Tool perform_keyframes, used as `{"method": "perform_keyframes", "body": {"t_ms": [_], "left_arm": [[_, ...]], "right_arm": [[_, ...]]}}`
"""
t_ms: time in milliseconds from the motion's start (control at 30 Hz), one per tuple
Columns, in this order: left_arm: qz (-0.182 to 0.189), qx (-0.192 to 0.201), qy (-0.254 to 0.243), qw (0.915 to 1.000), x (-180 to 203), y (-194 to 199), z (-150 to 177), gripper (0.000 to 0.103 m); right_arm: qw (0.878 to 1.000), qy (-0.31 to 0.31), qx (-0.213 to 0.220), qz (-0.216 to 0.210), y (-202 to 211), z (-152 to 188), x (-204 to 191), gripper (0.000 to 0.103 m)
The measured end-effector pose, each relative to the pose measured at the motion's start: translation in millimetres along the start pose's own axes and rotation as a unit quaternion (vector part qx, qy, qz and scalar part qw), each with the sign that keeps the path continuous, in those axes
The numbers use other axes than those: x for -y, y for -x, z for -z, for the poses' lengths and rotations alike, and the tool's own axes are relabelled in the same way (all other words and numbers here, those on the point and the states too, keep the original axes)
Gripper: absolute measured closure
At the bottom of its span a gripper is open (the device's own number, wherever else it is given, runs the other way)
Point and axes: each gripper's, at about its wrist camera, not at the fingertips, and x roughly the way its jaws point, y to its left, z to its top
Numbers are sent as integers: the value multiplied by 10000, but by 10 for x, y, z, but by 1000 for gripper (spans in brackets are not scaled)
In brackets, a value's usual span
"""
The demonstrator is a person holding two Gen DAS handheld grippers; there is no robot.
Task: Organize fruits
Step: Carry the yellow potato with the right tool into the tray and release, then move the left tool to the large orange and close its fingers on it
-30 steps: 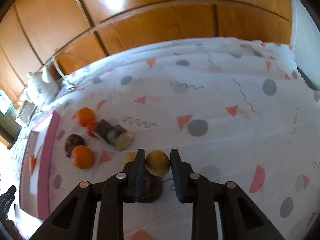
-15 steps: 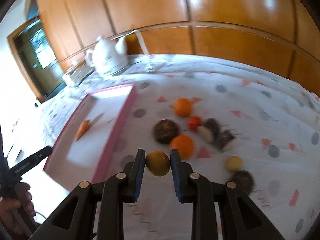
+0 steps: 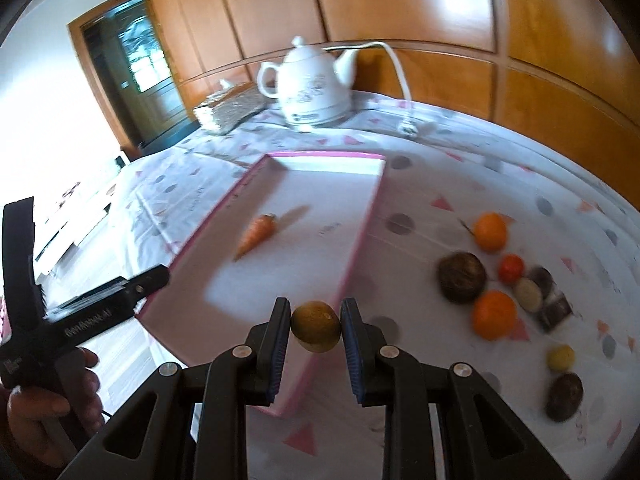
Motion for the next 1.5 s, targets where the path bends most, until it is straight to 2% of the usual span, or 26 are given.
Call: {"method": "perform_keyframes", "body": {"t_ms": [400,600,700,800,1167,1500], "left_arm": [[-22,-53,48,10000,-53,-30,-1,15],[-39,-69,77,9999,-84,-49,-5,15],[-32,-83,89,9999,-86,-56,-1,15],[-11,-83,69,9999,-80,-52,0,15],[114,-45,-70,9999,10,-14,11,15],[317,-5,-269,9991,122,48,38,15]], "right_arm": [[9992,161,-288,-226,-466,-314,-280,77],[9994,174,-283,-122,-559,-358,-360,76],[9995,180,-247,-27,-547,-331,-356,71],[9998,89,-186,46,-500,-296,-305,70],[9972,-288,198,668,-118,-70,29,66],[9845,-1030,334,1376,164,244,536,65]]}}
